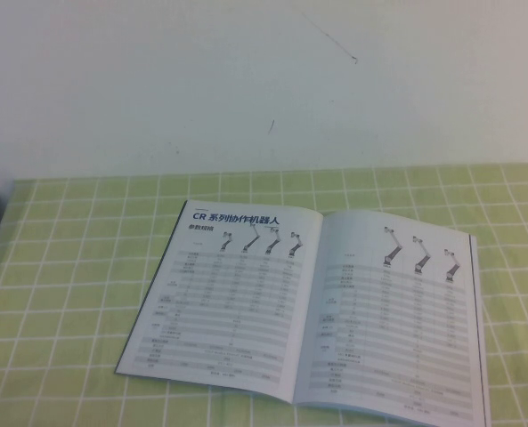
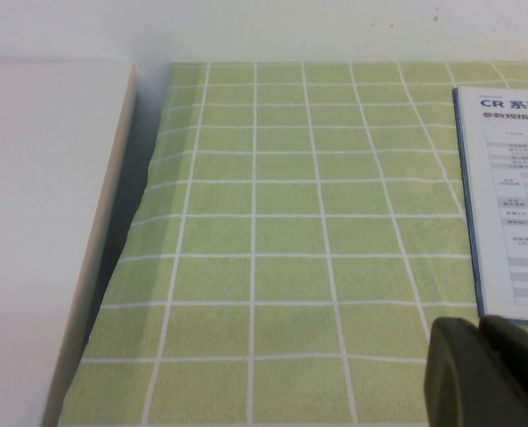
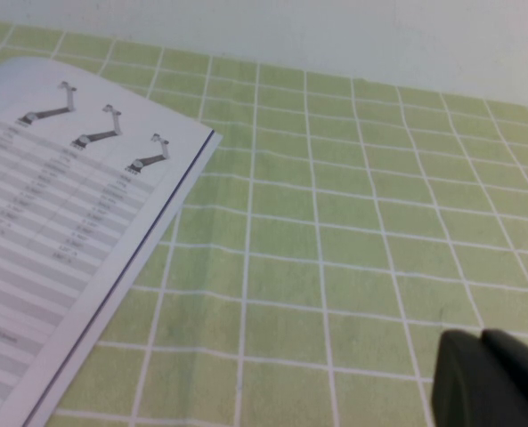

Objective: Close book
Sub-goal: 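Close the open booklet and leave it lying on the table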

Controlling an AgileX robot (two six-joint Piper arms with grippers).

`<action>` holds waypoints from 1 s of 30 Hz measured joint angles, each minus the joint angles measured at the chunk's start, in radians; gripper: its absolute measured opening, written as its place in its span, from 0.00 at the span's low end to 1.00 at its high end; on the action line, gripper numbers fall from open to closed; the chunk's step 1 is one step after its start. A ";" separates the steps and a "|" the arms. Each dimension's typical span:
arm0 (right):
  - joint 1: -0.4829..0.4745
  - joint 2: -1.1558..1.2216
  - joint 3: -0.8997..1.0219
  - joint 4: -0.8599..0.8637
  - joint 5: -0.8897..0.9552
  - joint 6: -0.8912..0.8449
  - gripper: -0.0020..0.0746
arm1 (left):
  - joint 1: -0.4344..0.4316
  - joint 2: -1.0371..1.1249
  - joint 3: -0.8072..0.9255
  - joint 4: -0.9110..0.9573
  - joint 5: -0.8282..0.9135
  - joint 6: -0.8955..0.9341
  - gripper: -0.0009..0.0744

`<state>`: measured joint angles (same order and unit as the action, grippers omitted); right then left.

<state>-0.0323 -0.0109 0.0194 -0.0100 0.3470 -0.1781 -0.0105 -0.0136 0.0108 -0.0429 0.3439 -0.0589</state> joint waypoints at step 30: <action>0.000 0.000 0.010 -0.004 -0.480 0.049 0.02 | 0.000 0.000 0.011 0.079 -0.597 0.059 0.01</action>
<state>-0.0323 -0.0109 0.0294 -0.0139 -0.1331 -0.1289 -0.0105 -0.0136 0.0220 0.0358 -0.2535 0.0000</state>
